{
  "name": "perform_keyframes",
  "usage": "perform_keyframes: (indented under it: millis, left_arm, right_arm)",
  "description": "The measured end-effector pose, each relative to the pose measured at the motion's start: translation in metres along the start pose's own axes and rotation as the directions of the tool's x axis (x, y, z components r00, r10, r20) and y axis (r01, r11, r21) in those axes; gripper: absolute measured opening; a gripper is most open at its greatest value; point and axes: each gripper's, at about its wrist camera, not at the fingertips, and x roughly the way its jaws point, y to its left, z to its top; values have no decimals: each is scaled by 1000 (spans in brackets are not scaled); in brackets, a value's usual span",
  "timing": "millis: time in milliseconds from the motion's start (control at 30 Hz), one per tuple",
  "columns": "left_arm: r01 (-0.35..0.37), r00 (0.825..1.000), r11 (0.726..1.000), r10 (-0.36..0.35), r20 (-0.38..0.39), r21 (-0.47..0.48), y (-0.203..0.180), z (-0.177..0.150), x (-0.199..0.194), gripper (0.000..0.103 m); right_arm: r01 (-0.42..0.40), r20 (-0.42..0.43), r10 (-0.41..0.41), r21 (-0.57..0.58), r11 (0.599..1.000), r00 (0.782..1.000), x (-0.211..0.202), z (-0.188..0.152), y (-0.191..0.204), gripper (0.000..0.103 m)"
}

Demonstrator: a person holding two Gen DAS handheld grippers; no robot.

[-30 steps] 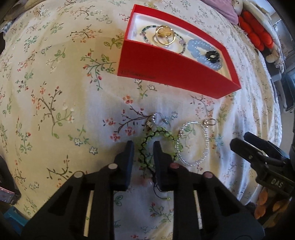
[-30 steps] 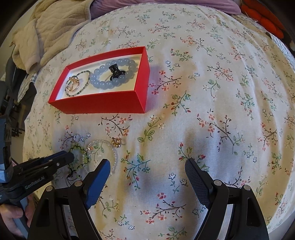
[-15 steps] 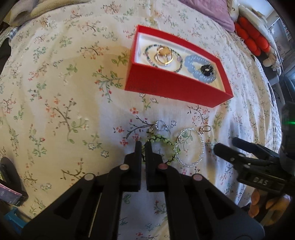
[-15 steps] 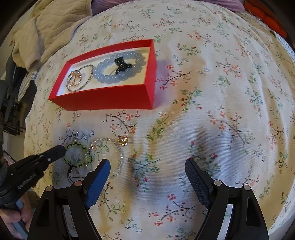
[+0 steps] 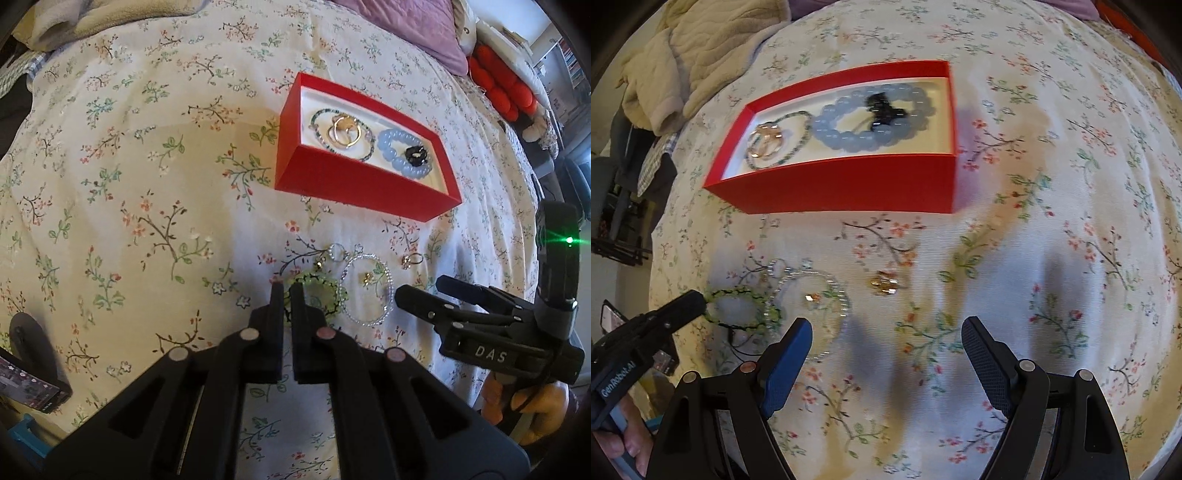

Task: Organize jewelry
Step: 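Move the left gripper over the green beaded bracelet while the right approaches the crystal bracelet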

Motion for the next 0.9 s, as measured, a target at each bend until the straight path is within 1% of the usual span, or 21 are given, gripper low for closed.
perform_keyframes:
  millis: [67, 133, 167, 200, 267, 300, 367, 433, 467, 500, 533, 633, 833, 867, 900]
  left_arm:
    - [-3, 1000, 1000, 3, -5, -1, 0, -1, 1, 4]
    - [-5, 1000, 1000, 5, -8, -2, 1, -2, 2, 4]
    - [-5, 1000, 1000, 5, -8, -2, 1, -2, 2, 4]
    - [-5, 1000, 1000, 5, -9, -3, 1, -1, 2, 4]
    - [-6, 1000, 1000, 6, -10, -3, 1, -2, 3, 4]
    - [-6, 1000, 1000, 6, -11, -3, 1, -2, 3, 4]
    - [-9, 1000, 1000, 9, -14, -4, 2, -1, 5, 4]
    - [-12, 1000, 1000, 12, -18, -4, 2, -1, 7, 4]
    - [-14, 1000, 1000, 14, -21, -4, 2, -1, 8, 4]
    - [-16, 1000, 1000, 16, -22, -4, 2, -1, 8, 4]
    - [-16, 1000, 1000, 16, -21, -3, 1, -1, 8, 4]
    - [-8, 1000, 1000, 8, -11, 1, -1, -1, 4, 4]
    - [20, 1000, 1000, -20, 19, 12, -5, -1, -9, 4]
    - [25, 999, 1000, -26, 24, 15, -6, -1, -11, 4]
    - [35, 999, 999, -36, 31, 21, -8, -1, -14, 0]
  right_arm:
    - [-13, -9, 13, -10, 1000, 1000, 4, 0, 6, 78]
    - [-10, -20, 10, -24, 1000, 1000, 9, -2, 13, 65]
    - [0, -20, -1, -34, 999, 1000, 12, -2, 16, 63]
    - [7, -20, -8, -39, 999, 1000, 15, -2, 19, 58]
    - [32, -14, -33, -47, 998, 999, 18, -1, 23, 55]
    - [46, -9, -47, -56, 997, 999, 19, -1, 25, 52]
    - [87, 2, -87, -90, 992, 996, 21, -2, 31, 41]
    - [106, 11, -106, -118, 987, 994, 21, -3, 33, 26]
    - [105, 13, -104, -129, 986, 994, 21, -3, 33, 23]
    - [98, 12, -97, -133, 986, 995, 21, -4, 33, 14]
    - [87, 9, -87, -136, 987, 996, 20, -4, 32, 9]
    - [60, 9, -60, -148, 987, 998, 15, -7, 28, 6]
    - [22, 46, -15, -166, 986, 999, -8, -14, 26, 5]
    - [17, 53, -8, -166, 986, 999, -12, -15, 24, 5]
    - [10, 62, 1, -165, 986, 998, -17, -16, 23, 5]
